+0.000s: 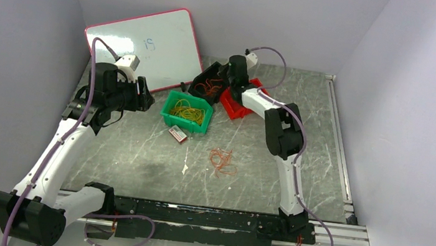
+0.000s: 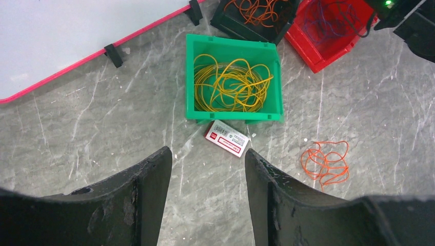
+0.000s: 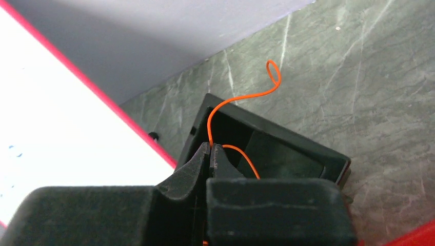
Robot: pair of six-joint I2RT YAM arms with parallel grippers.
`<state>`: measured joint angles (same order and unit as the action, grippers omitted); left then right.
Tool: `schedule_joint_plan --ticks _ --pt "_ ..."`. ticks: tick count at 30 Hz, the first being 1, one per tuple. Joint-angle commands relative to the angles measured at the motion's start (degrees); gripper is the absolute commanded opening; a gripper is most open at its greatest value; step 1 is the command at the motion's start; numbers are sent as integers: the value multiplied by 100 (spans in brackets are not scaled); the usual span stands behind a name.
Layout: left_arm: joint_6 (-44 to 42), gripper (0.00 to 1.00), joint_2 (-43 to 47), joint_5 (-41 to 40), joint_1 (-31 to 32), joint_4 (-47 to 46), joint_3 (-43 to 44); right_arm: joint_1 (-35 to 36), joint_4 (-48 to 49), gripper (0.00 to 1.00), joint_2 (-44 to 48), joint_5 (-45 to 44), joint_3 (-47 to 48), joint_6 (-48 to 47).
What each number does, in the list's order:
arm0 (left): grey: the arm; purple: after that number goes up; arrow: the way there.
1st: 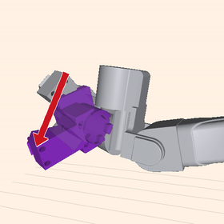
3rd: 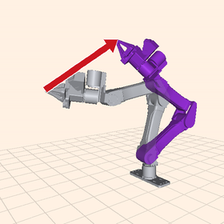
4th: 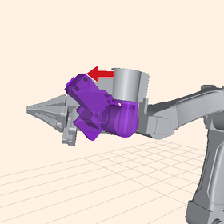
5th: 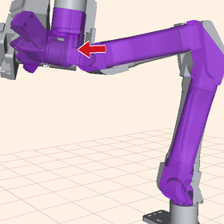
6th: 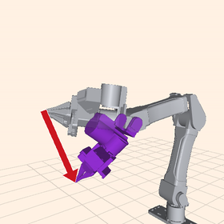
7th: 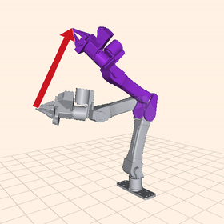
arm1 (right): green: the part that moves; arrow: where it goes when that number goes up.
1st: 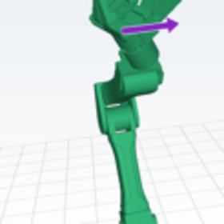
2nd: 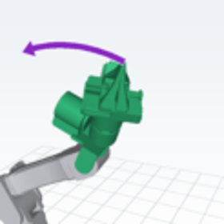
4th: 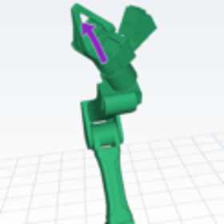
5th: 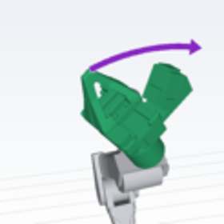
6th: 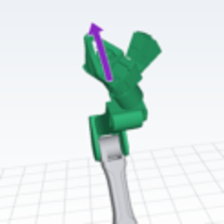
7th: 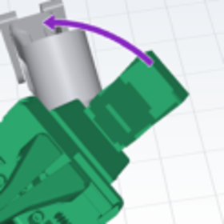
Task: Untangle the cables
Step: Place the cable in the bin.
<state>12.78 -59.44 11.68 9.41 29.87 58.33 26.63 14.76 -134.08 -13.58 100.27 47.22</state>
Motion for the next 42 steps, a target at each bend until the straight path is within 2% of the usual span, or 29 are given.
schedule_joint_plan --ticks 1,7,18,25,33,42 --pt "-29 59 100 -43 -71 6 30 -9 201 0 568 307 -305 -556" --pt "-28 59 120 -29 -73 19 30 -9 33 0 765 708 -506 -872" --pt "-12 59 181 -50 -80 46 12 68 -864 0 739 1621 -284 -1485" --pt "-20 59 174 -34 -80 53 21 93 -913 0 741 1766 -447 -1505" --pt "-29 59 192 -74 -80 72 19 269 -1186 0 582 1969 -224 -1654" --pt "-21 59 151 -15 -80 63 36 360 -1091 0 771 1934 -631 -1693"
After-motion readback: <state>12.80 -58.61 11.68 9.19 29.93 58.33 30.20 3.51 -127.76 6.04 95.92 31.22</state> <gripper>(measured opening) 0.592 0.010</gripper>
